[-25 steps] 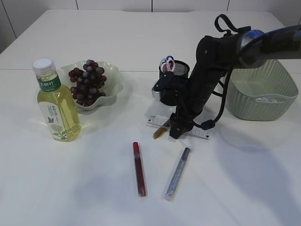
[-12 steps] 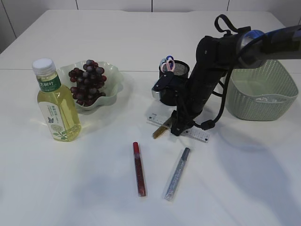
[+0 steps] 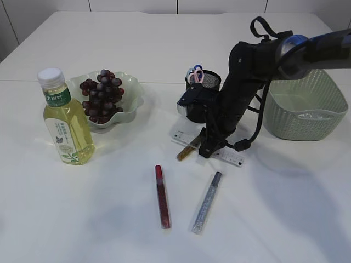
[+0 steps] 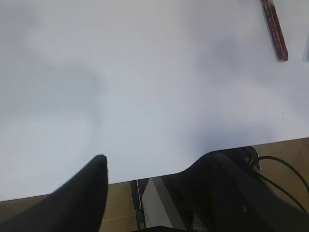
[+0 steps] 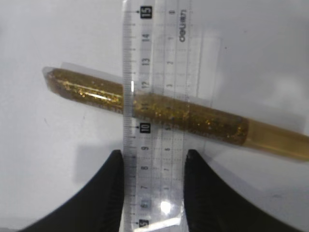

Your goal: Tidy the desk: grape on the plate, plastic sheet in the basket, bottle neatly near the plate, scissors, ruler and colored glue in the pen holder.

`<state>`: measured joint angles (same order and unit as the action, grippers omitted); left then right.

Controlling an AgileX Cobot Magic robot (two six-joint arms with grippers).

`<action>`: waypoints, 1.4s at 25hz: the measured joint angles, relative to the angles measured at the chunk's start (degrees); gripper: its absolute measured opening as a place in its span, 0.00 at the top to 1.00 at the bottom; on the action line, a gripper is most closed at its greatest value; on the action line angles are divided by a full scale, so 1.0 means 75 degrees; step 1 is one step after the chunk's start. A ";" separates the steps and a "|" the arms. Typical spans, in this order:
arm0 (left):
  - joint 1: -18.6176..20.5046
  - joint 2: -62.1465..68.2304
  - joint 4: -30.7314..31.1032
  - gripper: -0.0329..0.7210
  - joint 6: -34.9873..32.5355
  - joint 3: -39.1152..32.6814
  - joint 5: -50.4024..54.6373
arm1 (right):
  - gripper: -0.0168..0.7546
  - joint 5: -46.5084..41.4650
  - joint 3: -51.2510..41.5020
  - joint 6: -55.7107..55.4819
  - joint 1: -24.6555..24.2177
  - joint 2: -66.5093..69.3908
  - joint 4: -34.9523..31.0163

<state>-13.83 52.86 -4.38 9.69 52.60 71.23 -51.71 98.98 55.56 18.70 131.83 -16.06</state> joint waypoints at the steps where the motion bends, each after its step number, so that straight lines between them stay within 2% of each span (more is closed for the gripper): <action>1: 0.0000 0.0000 -0.0004 0.32 0.0000 0.0000 0.0000 | 0.61 0.0000 0.0000 0.0000 0.0000 0.0000 0.0000; 6: 0.0000 0.0000 -0.0060 0.32 0.0000 0.0000 0.0000 | 0.61 -0.0113 0.0044 -0.0015 0.0000 0.0000 0.0000; 18: 0.0000 0.0000 -0.0122 0.32 0.0000 0.0000 0.0000 | 0.61 -0.1230 0.0829 -0.0105 0.0000 0.0020 0.0000; 25: 0.0000 0.0000 -0.0138 0.34 0.0000 0.0000 0.0000 | 0.61 -0.2160 0.1142 -0.1241 0.0000 0.0033 0.0163; 30: 0.0000 0.0000 -0.0138 0.35 0.0000 0.0000 0.0000 | 0.61 -0.2371 0.1761 -0.2418 0.0000 0.0033 0.0469; 35: 0.0000 0.0000 -0.0138 0.35 0.0000 0.0000 0.0000 | 0.61 -0.2396 0.2274 -0.4193 0.0000 0.0033 0.1220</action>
<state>-13.83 52.86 -5.42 9.69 52.60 71.23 -69.68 116.03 24.11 18.70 132.08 -6.91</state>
